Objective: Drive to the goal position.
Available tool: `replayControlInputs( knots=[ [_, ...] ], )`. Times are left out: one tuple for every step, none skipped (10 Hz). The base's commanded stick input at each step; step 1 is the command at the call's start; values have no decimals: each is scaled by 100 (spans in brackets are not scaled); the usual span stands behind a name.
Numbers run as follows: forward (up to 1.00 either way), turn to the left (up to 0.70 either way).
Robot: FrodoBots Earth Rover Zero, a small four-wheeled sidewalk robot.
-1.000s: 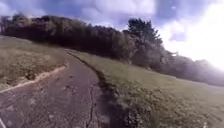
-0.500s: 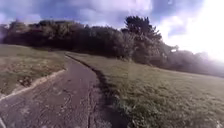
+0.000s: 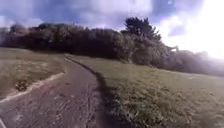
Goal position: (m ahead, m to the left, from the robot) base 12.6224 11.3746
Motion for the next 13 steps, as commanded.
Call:
replayControlInputs(
  knots=[
    [70,35],
    [70,27],
    [70,10],
    [70,3],
    [70,0],
    [70,0],
    [70,0],
    [70,0],
    [70,0],
    [70,0],
    [62,0],
    [16,0],
    [0,0]
  ],
)
